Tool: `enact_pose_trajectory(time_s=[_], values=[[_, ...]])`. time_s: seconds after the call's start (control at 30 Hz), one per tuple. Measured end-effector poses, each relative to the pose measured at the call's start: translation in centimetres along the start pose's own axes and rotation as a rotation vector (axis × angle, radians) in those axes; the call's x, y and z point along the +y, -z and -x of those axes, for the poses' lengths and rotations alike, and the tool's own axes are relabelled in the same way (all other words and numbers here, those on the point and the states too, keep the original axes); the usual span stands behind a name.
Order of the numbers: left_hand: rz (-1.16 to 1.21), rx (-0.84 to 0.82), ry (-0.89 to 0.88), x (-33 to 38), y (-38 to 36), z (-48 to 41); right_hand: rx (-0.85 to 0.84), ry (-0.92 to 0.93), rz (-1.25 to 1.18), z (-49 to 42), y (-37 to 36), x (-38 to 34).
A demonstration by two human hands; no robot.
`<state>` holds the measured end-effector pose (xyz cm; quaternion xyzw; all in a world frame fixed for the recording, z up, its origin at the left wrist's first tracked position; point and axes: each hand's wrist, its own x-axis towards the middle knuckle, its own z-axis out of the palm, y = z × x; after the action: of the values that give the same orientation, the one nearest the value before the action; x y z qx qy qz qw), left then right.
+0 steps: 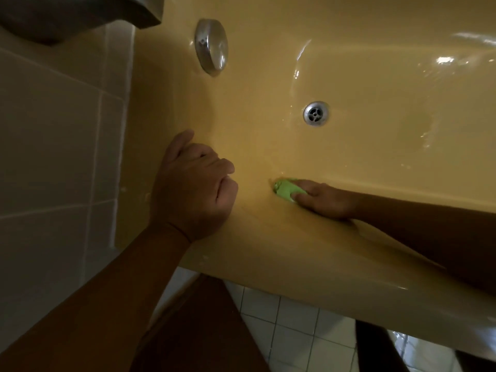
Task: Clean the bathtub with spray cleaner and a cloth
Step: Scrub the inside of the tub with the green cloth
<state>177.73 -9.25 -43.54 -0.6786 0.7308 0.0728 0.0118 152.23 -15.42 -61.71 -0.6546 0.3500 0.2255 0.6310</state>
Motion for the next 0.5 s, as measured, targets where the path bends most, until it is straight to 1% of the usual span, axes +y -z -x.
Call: enact_pose_trajectory(time_s=[0.03,0.07,0.13,0.2,0.27,0.33,0.37,0.43,0.5], values=[[-0.006,0.008,-0.018,-0.2,0.0,0.0,0.017,-0.057,0.024,-1.7,-0.2,0.3],[-0.012,0.018,-0.034,-0.4,-0.1,-0.1,0.025,-0.069,0.030,-2.9,-0.6,0.4],[-0.016,0.034,-0.052,-0.8,-0.1,-0.2,0.049,-0.034,-0.005,-4.2,-0.8,-1.7],[-0.019,0.030,-0.050,-1.2,0.1,-0.4,0.060,0.065,-0.151,-3.0,-0.8,-5.4],[-0.015,0.020,-0.035,-1.3,0.2,-0.5,0.063,0.239,-0.264,0.7,-1.2,-8.2],[-0.002,0.009,-0.018,-1.4,0.4,-0.8,0.018,0.362,-0.259,5.0,-1.1,-9.6],[-0.002,0.004,-0.010,-1.5,0.4,-0.9,-0.029,0.384,-0.239,6.4,-1.0,-9.4],[-0.023,-0.009,0.012,-1.6,0.5,-1.1,-0.090,0.372,-0.212,7.1,-0.6,-8.5],[-0.062,-0.041,0.046,-1.7,0.6,-1.3,-0.077,0.322,-0.196,5.5,-0.1,-7.0]])
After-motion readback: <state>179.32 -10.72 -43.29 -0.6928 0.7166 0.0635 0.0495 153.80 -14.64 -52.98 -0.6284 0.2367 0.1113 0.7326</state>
